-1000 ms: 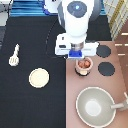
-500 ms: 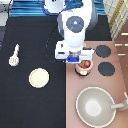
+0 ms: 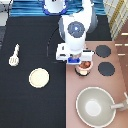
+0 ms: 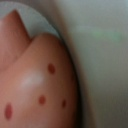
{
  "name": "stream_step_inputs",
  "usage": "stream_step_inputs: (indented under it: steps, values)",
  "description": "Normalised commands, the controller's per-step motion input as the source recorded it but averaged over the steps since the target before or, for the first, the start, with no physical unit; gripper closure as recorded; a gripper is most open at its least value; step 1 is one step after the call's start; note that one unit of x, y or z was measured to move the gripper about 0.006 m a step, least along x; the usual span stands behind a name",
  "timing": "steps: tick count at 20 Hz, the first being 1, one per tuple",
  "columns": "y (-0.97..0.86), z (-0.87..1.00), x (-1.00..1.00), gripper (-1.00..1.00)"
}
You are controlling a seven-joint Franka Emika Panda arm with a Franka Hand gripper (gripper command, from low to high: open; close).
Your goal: Take the lid off the pot, put the pot on the plate, and use the tool to push the pot to the front of the table.
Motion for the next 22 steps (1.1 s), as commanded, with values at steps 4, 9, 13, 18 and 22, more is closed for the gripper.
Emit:
stream_step_inputs:
  steps: [4,9,13,18,22]
  values:
    - [0.14,0.21,0.31,1.00]
    - [0.06,0.30,0.30,1.00]
    - [0.03,0.64,0.22,1.00]
    - [-0.38,0.99,-0.31,1.00]
    - [-0.53,0.89,-0.60,1.00]
